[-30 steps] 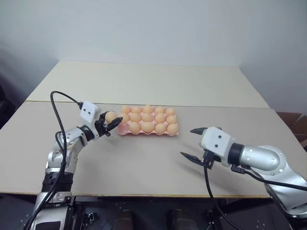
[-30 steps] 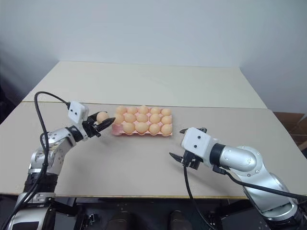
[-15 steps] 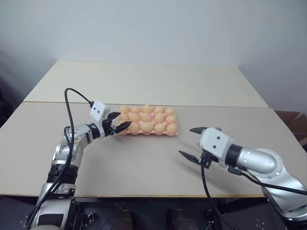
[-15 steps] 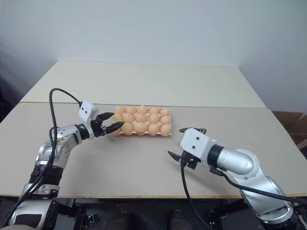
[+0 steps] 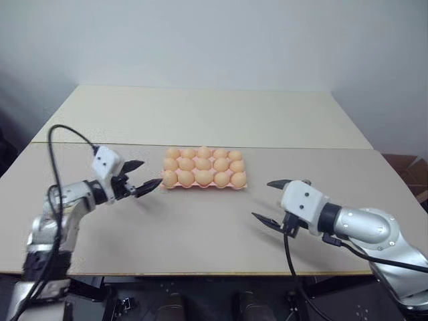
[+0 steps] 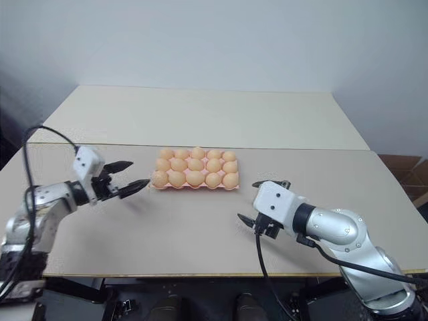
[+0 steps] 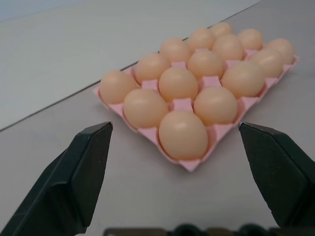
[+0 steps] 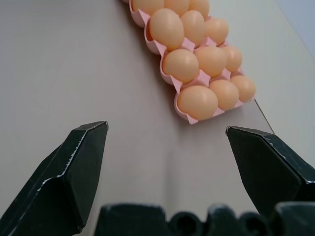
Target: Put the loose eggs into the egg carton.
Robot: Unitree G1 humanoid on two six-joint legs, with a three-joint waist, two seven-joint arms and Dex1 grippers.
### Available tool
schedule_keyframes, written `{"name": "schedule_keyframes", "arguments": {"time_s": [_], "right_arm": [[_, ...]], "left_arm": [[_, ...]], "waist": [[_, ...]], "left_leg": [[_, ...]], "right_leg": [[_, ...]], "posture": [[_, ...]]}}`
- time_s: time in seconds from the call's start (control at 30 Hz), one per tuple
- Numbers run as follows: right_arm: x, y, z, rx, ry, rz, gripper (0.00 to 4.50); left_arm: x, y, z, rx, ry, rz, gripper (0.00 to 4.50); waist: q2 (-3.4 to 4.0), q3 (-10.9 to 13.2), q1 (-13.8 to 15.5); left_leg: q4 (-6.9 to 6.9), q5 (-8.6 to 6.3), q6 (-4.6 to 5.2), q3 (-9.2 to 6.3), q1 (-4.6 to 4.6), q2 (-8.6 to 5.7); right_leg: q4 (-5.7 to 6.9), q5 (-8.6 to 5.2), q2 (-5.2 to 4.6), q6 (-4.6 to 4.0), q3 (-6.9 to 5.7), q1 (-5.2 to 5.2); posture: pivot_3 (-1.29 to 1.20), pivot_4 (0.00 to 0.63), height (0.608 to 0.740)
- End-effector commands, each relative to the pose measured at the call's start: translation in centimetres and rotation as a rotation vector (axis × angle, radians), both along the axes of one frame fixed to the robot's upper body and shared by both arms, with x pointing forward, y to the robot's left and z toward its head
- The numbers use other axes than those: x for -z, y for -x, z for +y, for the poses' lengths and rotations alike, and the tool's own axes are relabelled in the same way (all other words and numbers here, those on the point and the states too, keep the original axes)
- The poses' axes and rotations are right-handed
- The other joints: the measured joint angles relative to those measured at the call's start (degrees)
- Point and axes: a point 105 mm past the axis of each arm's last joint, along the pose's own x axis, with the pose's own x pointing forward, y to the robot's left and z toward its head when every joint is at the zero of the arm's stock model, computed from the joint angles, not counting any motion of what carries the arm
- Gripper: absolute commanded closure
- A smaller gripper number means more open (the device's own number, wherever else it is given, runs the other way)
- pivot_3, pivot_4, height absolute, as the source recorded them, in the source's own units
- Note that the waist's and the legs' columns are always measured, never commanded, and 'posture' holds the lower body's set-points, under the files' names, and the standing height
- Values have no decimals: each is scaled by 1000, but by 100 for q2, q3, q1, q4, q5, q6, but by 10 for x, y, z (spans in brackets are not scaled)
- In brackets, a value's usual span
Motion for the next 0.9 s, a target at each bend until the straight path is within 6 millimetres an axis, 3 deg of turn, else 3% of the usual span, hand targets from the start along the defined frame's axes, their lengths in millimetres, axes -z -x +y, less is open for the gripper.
{"name": "schedule_keyframes", "arguments": {"time_s": [0.03,0.2,0.4,0.9], "right_arm": [[-27,10,-9,-58,20,-49,0],[-36,22,-38,-112,79,33,0],[-43,19,-59,-105,85,58,0],[-43,9,-68,-117,140,60,0]], "left_arm": [[-24,30,9,73,-28,-30,39],[-29,71,27,130,-166,52,39],[-48,96,32,154,-244,74,39],[-45,109,28,87,-209,155,39]], "waist": [[1,1,10],[6,4,53],[12,7,45],[17,10,19]], "left_leg": [[0,0,-1,0,-1,1],[-6,-19,-32,4,3,7],[-6,-33,-55,7,6,10],[-14,-31,-53,25,-7,12]], "right_leg": [[-1,0,0,0,0,-2],[-9,-4,-3,-4,-4,-5],[-11,-4,-7,-5,-9,-6],[-3,-6,-2,-8,3,-40]], "posture": [[0,150,740],[0,150,740],[0,150,740],[0,150,740]]}}
